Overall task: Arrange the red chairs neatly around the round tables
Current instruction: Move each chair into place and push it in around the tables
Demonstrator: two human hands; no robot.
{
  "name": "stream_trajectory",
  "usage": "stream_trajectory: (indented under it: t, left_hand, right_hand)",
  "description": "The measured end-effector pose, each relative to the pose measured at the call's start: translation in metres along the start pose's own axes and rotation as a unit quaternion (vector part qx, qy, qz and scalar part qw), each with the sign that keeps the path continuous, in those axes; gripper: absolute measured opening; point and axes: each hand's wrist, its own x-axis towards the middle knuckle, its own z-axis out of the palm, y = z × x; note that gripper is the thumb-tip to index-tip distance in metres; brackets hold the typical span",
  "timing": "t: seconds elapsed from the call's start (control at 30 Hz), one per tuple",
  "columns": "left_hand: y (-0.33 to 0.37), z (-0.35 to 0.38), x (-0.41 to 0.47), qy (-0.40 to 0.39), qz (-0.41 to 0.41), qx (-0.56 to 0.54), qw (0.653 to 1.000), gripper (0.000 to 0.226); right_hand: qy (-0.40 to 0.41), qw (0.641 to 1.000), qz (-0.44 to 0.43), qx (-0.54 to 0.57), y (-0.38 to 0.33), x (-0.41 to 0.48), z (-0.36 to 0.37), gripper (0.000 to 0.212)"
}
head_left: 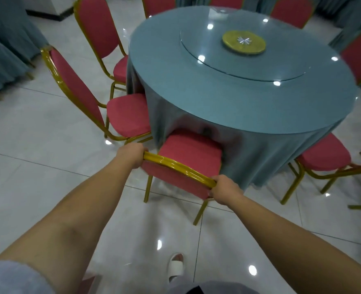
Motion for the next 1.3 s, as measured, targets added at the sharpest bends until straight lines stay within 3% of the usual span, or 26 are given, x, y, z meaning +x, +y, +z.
stream_trajectory:
  t: [0.17,0.43,0.57,0.67,0.83,0.93,1.0,1.07,1.13,1.3]
  left_hand:
    - [0.001,-0.006,0.015,0.015,-0.003,-0.017,1.000,0.017]
    - [0.006,-0.003,0.008,0.024,-0.023,-0.073,0.997,0.012]
    - [0.030,0.008,-0.016,0.089,0.047,-0.093,0.991,0.042]
    - [0.051,0.008,-0.036,0.146,0.098,-0.117,0.977,0.025]
    - [0.060,-0.019,-0.045,0.074,0.054,-0.132,0.987,0.016]
    - [0.075,-0.023,-0.058,0.003,0.071,-0.121,0.990,0.062]
    - [0.099,-0.028,-0.070,-0.027,0.133,-0.087,0.987,0.090]
    - [0.137,-0.034,-0.080,-0.055,0.217,-0.051,0.973,0.107]
    - [0.185,-0.043,-0.085,-0.078,0.289,-0.064,0.952,0.106]
    - [0.316,-0.049,-0.080,-0.089,0.384,-0.127,0.910,0.075]
  right_hand:
    - [0.061,0.998,0.000,-0.032,0.007,0.004,-0.003,0.005]
    - [0.040,0.998,0.008,-0.046,0.031,0.012,-0.002,0.023]
    - [0.036,0.997,0.011,-0.063,0.030,0.016,0.001,0.015]
    - [0.068,0.994,0.004,-0.080,0.033,0.020,0.004,0.008]
    - [0.071,0.995,-0.010,-0.073,0.035,0.020,0.013,0.016]
    - [0.048,0.999,-0.026,0.002,0.048,0.011,0.017,0.019]
    - [0.033,0.996,-0.027,0.081,0.065,-0.003,0.013,0.034]
    - [0.070,0.987,-0.017,0.141,0.092,-0.019,0.002,0.051]
    - [0.116,0.972,0.003,0.205,0.125,-0.036,-0.015,0.052]
    - [0.216,0.906,0.061,0.359,0.230,-0.076,-0.064,0.036]
